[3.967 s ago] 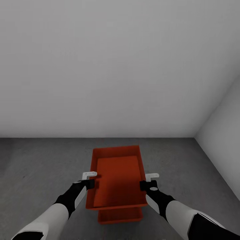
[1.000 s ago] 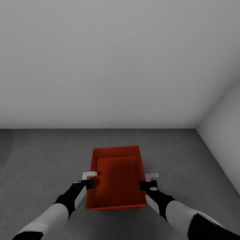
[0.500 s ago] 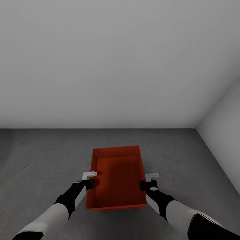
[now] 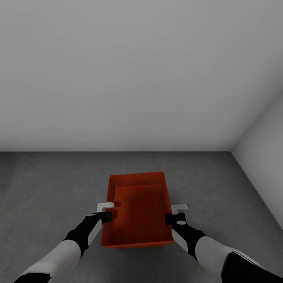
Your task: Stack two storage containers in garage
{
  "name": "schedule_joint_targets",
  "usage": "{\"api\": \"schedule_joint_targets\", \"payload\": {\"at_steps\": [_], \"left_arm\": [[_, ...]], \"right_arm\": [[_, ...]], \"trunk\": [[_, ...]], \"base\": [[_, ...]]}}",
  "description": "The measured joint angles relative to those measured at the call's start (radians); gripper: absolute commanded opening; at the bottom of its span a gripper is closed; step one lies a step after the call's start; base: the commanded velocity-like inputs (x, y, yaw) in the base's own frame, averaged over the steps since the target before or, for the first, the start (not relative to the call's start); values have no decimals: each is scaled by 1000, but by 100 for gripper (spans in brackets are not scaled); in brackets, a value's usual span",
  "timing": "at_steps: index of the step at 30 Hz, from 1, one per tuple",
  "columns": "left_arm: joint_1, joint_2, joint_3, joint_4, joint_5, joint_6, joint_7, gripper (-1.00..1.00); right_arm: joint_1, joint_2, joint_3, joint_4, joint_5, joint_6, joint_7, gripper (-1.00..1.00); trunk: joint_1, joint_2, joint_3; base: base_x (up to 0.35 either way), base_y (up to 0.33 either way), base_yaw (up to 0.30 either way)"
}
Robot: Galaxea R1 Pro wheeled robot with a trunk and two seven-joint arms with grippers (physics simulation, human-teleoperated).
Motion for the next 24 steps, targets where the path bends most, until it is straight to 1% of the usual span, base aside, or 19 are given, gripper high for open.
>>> {"api": "schedule_joint_targets", "payload": {"at_steps": [24], "left_arm": [[0, 0, 0, 0, 0, 0, 0, -100]], "right_arm": [[0, 0, 0, 0, 0, 0, 0, -100]], "trunk": [[0, 0, 0]], "base": [[0, 0, 0]]}}
